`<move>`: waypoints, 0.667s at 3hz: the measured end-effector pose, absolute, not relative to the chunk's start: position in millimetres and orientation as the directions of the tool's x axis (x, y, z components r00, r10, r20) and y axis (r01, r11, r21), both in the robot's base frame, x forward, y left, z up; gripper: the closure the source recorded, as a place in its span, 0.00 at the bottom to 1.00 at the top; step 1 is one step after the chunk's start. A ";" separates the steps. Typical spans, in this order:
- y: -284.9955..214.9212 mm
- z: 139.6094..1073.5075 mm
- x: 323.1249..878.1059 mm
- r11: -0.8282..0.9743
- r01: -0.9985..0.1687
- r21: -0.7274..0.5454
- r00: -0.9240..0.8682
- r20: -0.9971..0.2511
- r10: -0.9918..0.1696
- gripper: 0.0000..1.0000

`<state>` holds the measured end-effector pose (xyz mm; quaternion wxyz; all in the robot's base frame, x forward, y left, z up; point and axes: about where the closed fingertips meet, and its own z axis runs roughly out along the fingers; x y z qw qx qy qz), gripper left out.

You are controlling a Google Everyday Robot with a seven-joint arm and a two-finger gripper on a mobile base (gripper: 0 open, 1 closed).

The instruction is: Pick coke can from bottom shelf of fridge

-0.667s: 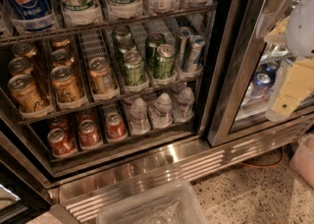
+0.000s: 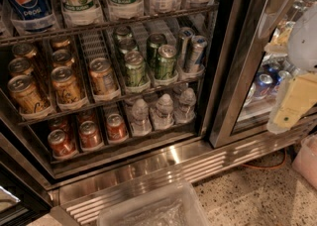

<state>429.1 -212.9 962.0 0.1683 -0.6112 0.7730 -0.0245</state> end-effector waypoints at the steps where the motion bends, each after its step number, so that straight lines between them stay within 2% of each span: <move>1: -192.2 944.0 401.9 0.211 -0.940 -0.267 -0.126 -0.304 -0.944 0.00; 2: -176.3 900.5 370.1 0.211 -0.933 -0.291 -0.074 -0.419 -0.905 0.00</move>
Offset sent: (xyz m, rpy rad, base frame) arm -0.1091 0.0937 -0.1702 0.5732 -0.1362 0.1709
